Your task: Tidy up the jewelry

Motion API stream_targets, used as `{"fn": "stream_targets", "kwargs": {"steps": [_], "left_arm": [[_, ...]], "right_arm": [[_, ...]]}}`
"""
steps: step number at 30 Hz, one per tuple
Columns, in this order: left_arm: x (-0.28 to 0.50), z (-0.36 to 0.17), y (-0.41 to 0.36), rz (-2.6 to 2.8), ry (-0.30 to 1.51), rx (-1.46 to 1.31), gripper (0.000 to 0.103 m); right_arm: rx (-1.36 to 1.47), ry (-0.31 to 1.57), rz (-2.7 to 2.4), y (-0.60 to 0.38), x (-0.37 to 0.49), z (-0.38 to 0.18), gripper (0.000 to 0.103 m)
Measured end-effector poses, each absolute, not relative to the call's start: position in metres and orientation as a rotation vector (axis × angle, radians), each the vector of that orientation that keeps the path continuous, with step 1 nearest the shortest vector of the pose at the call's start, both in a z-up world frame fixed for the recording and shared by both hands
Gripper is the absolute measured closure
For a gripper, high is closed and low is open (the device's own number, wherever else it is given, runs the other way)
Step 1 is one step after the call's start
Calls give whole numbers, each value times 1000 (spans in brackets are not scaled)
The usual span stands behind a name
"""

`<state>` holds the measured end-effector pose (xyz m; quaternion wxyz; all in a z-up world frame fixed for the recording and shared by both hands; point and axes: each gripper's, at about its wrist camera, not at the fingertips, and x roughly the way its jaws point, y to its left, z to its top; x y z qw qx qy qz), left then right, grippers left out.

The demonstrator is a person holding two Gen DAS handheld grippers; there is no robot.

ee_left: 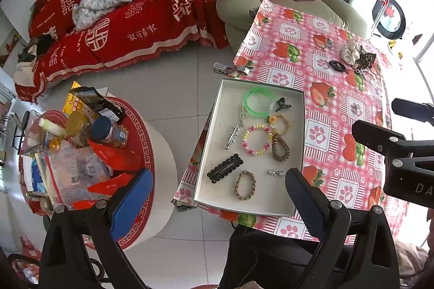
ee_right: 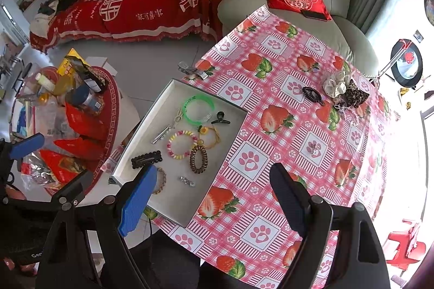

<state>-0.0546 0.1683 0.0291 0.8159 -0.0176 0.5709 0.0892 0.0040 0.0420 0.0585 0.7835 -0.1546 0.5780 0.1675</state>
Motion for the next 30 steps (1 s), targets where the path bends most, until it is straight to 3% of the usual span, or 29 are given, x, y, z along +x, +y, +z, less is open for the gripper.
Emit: {"fn": "stream_targets", "kwargs": {"steps": [30], "left_arm": [[-56, 29, 165, 195, 1217, -38, 1]], "right_arm": [[-331, 1251, 365, 43, 2, 59, 16]]}}
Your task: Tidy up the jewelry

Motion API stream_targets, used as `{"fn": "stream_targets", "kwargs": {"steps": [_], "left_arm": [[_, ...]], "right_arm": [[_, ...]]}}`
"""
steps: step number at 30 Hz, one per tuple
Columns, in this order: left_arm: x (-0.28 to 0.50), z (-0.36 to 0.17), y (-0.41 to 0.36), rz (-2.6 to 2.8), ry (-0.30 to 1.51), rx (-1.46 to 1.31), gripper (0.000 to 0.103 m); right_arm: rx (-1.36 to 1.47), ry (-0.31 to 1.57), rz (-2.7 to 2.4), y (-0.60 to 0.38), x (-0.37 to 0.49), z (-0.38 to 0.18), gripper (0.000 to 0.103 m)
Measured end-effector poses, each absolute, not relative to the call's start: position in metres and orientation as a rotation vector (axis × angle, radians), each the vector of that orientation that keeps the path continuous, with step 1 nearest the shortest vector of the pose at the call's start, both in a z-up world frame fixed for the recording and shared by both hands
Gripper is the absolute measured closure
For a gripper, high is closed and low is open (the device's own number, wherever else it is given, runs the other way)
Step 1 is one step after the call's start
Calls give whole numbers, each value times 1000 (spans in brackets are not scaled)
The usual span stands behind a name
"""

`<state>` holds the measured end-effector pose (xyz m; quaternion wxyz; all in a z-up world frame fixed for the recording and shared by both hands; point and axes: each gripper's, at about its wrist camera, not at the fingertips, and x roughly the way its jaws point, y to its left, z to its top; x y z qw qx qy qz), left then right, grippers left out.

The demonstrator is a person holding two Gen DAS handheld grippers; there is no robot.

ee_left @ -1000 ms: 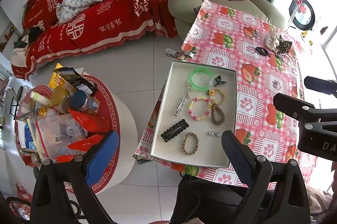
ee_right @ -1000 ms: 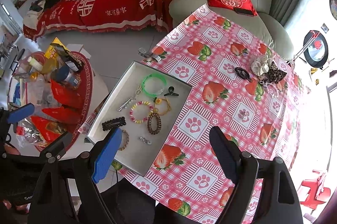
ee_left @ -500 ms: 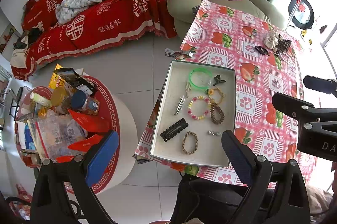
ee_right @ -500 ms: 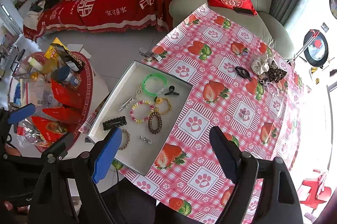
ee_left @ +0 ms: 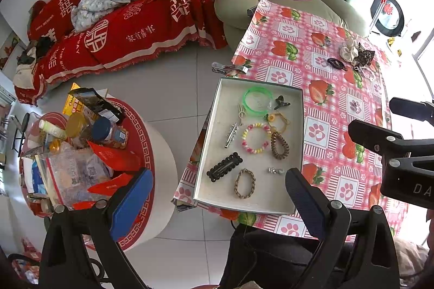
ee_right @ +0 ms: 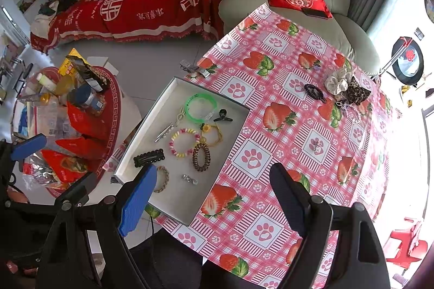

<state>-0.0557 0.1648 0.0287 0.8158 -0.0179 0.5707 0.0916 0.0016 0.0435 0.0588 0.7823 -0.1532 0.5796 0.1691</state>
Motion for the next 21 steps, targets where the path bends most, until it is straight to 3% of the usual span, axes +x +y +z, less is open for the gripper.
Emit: {"fn": "stream_targets", "kwargs": {"steps": [21], "left_arm": [[-55, 29, 164, 195, 1218, -36, 1]], "right_arm": [[-329, 1253, 366, 44, 2, 58, 16]]}}
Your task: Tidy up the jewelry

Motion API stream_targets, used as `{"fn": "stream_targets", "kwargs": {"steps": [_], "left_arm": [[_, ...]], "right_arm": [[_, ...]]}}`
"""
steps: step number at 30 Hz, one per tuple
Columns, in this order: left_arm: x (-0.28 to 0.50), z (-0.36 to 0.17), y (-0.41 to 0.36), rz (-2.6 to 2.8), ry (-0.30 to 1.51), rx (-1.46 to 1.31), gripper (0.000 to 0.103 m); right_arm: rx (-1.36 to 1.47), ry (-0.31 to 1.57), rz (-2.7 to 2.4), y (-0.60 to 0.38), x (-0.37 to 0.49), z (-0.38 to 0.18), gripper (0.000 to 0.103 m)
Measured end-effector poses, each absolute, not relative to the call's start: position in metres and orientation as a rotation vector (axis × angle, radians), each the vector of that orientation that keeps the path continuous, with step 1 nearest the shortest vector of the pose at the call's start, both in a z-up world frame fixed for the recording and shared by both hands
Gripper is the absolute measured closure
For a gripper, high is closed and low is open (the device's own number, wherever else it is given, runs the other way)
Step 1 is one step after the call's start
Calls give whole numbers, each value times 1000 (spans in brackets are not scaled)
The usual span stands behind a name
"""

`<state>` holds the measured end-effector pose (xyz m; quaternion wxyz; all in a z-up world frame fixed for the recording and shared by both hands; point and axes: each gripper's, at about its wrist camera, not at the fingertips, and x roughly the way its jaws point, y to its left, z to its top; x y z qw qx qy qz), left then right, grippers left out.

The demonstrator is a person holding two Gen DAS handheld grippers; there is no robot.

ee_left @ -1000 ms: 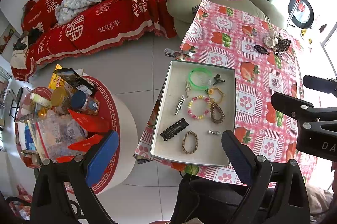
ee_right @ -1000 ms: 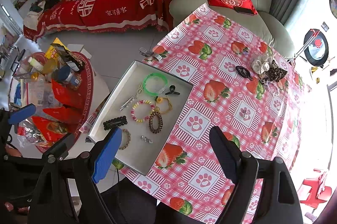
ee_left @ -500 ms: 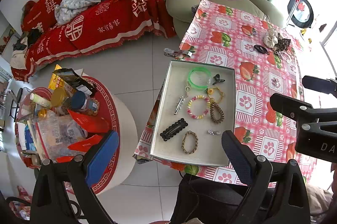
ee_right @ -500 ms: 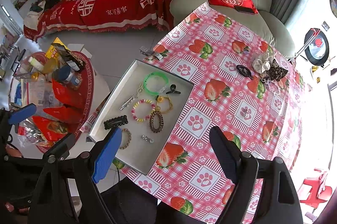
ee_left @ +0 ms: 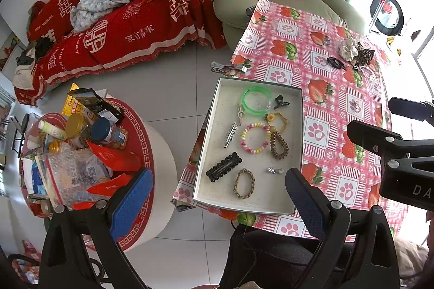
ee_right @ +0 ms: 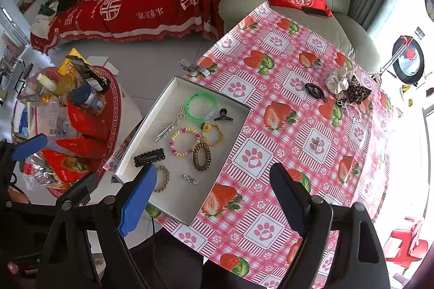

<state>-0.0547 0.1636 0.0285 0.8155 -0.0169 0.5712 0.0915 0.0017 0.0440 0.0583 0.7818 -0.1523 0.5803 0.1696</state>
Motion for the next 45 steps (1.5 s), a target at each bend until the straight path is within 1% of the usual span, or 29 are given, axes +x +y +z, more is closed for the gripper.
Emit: {"fn": "stream_targets", "kwargs": {"steps": [45], "left_arm": [[-55, 28, 162, 198, 1221, -25, 1]], "right_arm": [[-325, 1257, 369, 44, 2, 57, 16]]}}
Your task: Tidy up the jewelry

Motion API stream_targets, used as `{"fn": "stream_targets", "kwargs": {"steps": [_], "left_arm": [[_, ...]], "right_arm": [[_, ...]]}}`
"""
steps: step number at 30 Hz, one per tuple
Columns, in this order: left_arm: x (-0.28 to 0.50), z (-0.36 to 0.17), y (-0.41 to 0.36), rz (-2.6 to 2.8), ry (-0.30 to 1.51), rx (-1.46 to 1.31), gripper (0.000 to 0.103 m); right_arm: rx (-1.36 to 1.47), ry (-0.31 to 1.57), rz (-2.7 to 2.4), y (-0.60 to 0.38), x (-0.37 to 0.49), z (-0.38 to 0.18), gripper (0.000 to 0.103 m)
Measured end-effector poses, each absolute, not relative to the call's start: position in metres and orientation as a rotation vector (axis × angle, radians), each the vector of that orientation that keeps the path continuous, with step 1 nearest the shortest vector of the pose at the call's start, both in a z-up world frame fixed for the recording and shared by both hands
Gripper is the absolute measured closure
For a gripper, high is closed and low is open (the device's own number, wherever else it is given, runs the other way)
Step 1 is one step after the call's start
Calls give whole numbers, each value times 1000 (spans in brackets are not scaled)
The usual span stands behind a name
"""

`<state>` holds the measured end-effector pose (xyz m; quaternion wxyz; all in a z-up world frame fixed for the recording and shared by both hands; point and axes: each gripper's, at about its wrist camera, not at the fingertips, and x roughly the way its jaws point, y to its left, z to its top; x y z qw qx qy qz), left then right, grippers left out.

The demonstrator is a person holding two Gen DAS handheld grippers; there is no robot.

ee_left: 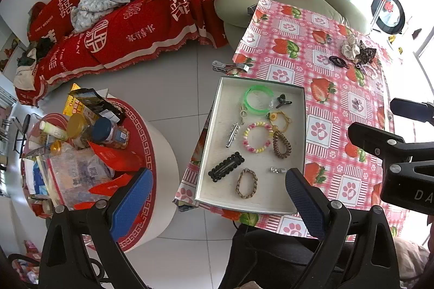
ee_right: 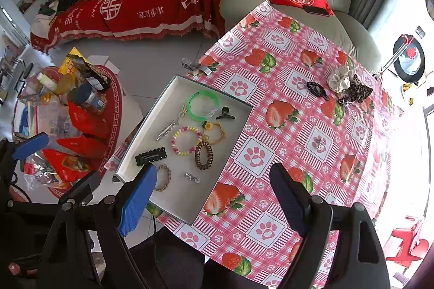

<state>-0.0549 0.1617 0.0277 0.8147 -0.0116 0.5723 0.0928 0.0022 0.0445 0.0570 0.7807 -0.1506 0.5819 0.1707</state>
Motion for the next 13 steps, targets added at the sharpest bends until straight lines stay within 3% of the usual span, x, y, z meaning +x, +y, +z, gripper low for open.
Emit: {"fn": "stream_targets", "kwargs": {"steps": [13], "left_arm": [[-54, 24, 168, 196, 1211, -16, 1]], "right_arm": [[-322, 1260, 366, 44, 4, 56, 16]]}}
